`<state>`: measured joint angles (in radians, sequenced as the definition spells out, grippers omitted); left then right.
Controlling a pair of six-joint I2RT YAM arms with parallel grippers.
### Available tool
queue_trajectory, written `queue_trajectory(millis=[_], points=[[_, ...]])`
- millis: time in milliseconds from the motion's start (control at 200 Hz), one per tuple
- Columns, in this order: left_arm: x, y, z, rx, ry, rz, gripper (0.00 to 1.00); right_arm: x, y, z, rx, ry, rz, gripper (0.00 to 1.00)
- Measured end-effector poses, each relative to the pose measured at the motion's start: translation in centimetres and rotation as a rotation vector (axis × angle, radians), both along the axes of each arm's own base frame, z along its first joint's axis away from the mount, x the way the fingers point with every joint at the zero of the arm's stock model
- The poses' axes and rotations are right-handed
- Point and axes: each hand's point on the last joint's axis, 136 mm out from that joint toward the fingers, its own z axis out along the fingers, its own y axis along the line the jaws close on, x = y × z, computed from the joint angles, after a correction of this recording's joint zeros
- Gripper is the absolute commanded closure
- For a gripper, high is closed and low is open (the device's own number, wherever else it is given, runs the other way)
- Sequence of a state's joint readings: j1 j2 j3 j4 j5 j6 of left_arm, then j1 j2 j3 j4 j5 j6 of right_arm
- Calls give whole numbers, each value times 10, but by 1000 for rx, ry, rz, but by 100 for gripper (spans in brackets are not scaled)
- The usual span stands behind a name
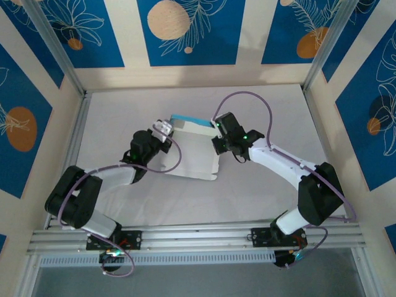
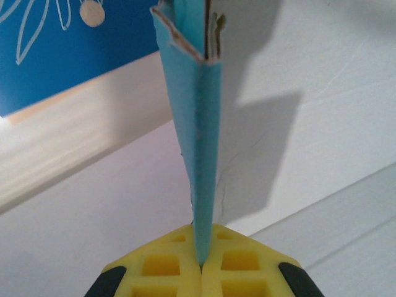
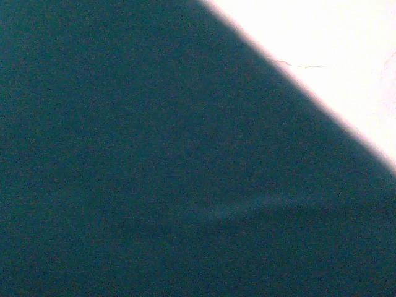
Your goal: Fold the paper box
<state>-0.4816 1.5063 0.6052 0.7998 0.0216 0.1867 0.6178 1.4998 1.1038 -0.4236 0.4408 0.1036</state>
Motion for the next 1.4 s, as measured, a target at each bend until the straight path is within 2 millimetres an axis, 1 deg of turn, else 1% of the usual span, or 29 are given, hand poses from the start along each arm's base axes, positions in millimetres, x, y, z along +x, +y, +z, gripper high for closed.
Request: queue_trajectory(millis=[190, 310, 385, 425, 500, 625, 715, 790, 845, 890, 970, 1040, 1116, 1171, 1216, 1251, 1276, 1296, 1331, 1336, 1401], points=[[-5, -5, -22, -48, 56, 3, 100, -5, -6, -15, -32, 17, 15, 100], [-9, -11, -36, -49, 75, 10, 100, -8, -9, -25, -43, 34, 12, 86], [-12, -18, -44, -37, 76, 13, 100, -9, -14, -30, -48, 43, 2, 78], [-14, -22, -49, -30, 76, 13, 100, -9, -16, -32, -50, 45, -3, 75], [-16, -27, -57, -20, 72, 23, 100, -9, -19, -35, -55, 48, -7, 74], [-19, -28, -68, -4, 68, 43, 100, -10, -19, -37, -51, 53, -9, 65], [-21, -28, -68, -5, 57, 47, 100, -11, -17, -37, -42, 57, 3, 49], [-21, -30, -64, -13, 42, 43, 100, -14, -13, -34, -21, 65, 16, 40], [-21, -31, -62, -20, 33, 41, 100, -19, -12, -26, -1, 59, 36, 34], [-21, -31, -59, -26, 25, 39, 100, -24, -11, -15, 28, 49, 49, 31], [-25, -33, -59, -33, 16, 30, 100, -33, -8, 14, 92, 4, 85, 30], [-30, -35, -62, -29, 18, 16, 100, -45, -7, 40, 155, -27, 123, 28], [-35, -40, -68, -22, 23, -7, 100, -56, -5, 64, 220, -40, 164, 28], [-38, -44, -71, -13, 25, -30, 100, -60, -2, 81, 264, -46, 195, 31], [-41, -47, -76, -6, 30, -46, 100, -63, 2, 93, 300, -51, 221, 34], [-44, -49, -78, -4, 32, -58, 100, -65, 6, 102, 326, -49, 241, 39], [-45, -51, -80, 0, 34, -66, 100, -67, 9, 106, 343, -45, 253, 44], [-46, -52, -81, 1, 35, -72, 100, -68, 12, 111, 355, -43, 268, 51], [-48, -54, -83, 1, 36, -82, 100, -68, 17, 117, 379, -30, 279, 60], [-48, -54, -83, 2, 36, -84, 100, -68, 17, 118, 381, -28, 278, 63], [-51, -58, -83, 9, 27, -100, 100, -63, 27, 129, 420, 0, 280, 74]])
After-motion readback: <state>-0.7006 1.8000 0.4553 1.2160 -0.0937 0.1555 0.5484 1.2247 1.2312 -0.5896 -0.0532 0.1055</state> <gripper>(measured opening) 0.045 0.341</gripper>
